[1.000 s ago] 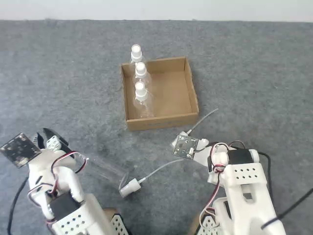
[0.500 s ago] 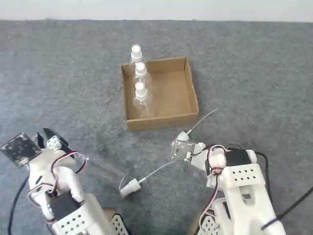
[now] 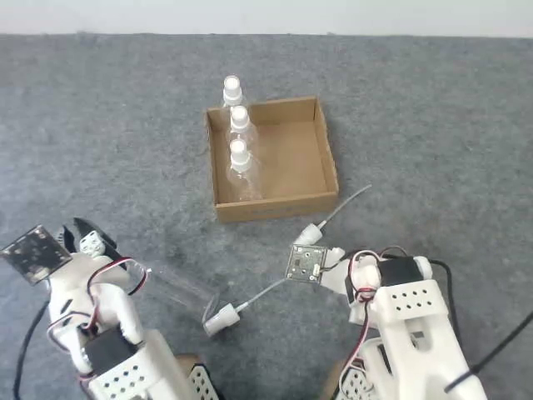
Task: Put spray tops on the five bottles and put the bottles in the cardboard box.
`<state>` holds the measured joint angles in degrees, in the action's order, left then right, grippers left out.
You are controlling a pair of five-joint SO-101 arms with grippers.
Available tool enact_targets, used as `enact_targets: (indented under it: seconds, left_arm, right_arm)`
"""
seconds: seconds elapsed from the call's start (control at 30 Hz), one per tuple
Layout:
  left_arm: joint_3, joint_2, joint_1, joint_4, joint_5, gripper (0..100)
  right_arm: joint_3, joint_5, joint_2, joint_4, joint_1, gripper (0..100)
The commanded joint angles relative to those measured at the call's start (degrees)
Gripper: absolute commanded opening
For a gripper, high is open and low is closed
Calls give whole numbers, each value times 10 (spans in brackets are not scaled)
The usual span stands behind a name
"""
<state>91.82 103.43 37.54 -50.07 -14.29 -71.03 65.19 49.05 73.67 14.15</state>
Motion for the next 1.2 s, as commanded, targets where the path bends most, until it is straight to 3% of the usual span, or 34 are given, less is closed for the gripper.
enact_targets:
  seconds: [0.0, 0.17, 0.3, 0.93, 1.17]
  left_arm:
    - [-2, 9, 2, 5, 7, 62]
    - [-2, 9, 2, 5, 7, 62]
    - [-2, 9, 2, 5, 7, 62]
    - [-2, 9, 1, 5, 7, 62]
    - [-1, 9, 1, 5, 7, 62]
  right_arm:
    - [11, 8, 5, 36, 8, 55]
    - [132, 1, 6, 153, 8, 49]
    - [225, -55, 6, 202, 11, 45]
    - [411, -352, 7, 201, 15, 44]
    - [462, -425, 46, 200, 15, 44]
